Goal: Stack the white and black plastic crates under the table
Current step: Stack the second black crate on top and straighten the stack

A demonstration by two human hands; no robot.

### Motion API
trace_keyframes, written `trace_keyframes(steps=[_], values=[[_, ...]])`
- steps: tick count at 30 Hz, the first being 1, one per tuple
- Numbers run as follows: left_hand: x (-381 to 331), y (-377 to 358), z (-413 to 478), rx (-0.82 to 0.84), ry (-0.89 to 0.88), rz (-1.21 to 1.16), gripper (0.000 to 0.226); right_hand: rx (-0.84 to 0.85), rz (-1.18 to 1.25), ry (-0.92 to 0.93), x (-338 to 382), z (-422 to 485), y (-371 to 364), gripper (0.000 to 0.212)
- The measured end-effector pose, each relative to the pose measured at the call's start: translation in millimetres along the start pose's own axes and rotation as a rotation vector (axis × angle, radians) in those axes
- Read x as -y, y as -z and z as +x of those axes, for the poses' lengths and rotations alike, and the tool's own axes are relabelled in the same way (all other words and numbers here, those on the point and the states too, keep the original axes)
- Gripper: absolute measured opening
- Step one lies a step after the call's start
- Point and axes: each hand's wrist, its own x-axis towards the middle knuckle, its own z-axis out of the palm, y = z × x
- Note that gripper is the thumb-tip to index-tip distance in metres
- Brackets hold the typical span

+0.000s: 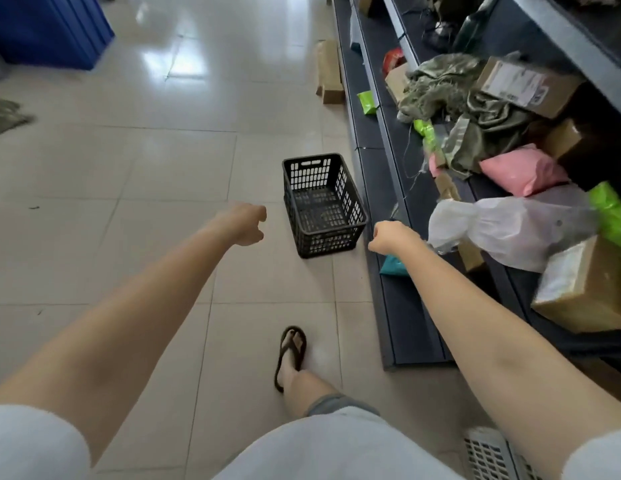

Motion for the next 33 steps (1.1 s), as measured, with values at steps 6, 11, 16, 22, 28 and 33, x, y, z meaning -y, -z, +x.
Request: trace_keyframes(steps=[6, 11, 16, 22, 28, 33], values=[[35, 64, 113, 0.023, -0.019, 0.058, 0.047, 0.018, 0.064, 0.003, 39, 117, 63, 0.03], [63, 108, 198, 0.039, -0.03, 0.022, 0.046, 0.018, 0.075, -0.029, 67, 185, 111, 0.036], [93, 137, 286, 0.068, -0.063, 0.039, 0.045, 0.035, 0.102, -0.081, 98, 253, 132, 0.031], [117, 172, 411, 0.109, -0.242, 0.158, 0.043, 0.078, 0.222, -0.227, 131, 334, 143, 0.04], [119, 222, 531, 0.148, -0.497, 0.322, 0.04, 0.076, 0.419, -0.461, 164, 381, 143, 0.045], [102, 248, 594, 0.203, -0.538, 0.419, 0.037, 0.122, 0.546, -0.551, 176, 403, 141, 0.043]])
